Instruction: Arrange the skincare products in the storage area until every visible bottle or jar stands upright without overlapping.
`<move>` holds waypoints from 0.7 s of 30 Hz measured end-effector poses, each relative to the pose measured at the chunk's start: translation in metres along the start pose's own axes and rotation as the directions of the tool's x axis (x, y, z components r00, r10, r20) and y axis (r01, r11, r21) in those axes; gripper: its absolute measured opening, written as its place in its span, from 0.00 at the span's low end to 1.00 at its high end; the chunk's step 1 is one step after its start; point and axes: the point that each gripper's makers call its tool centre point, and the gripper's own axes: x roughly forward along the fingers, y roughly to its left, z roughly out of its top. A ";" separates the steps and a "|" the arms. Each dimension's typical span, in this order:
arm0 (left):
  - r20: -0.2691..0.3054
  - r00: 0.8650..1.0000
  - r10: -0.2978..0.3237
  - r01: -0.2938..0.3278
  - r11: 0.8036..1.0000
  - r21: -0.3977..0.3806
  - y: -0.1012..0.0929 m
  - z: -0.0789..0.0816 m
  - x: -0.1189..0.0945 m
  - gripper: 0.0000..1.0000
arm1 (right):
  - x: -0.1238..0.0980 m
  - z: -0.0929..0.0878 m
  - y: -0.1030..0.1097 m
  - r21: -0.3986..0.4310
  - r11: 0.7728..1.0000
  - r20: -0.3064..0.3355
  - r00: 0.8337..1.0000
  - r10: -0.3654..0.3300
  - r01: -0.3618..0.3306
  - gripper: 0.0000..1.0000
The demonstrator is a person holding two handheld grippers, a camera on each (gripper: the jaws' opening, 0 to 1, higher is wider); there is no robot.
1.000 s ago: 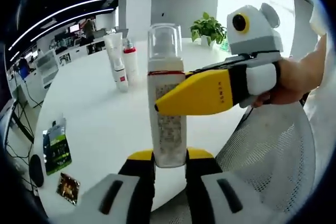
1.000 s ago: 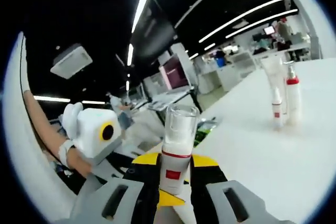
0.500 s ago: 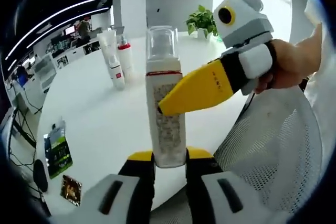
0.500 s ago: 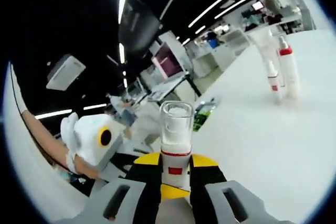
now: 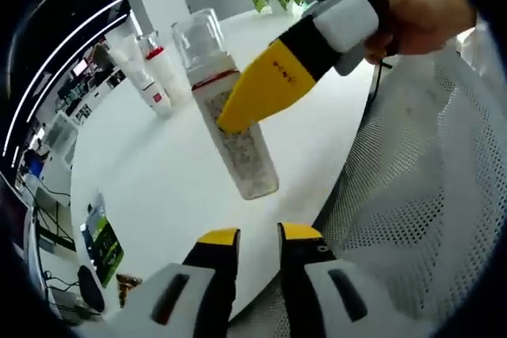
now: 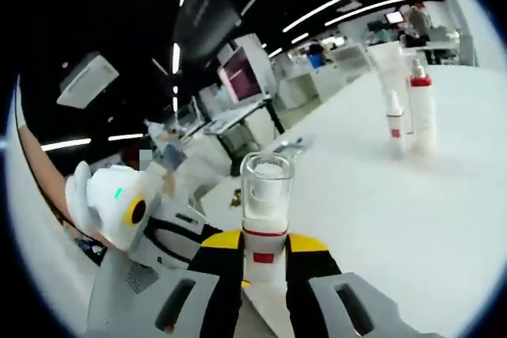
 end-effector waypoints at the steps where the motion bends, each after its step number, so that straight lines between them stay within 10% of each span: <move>1: -0.011 1.000 0.001 -0.001 1.000 0.008 0.000 -0.003 0.001 0.17 | 0.000 0.000 -0.005 -0.004 1.000 -0.004 1.000 -0.012 0.012 0.16; 21: -0.057 0.998 0.022 -0.020 0.999 0.042 0.005 -0.011 0.002 0.08 | -0.020 0.039 -0.074 -0.015 0.979 0.099 0.975 -0.201 0.203 0.16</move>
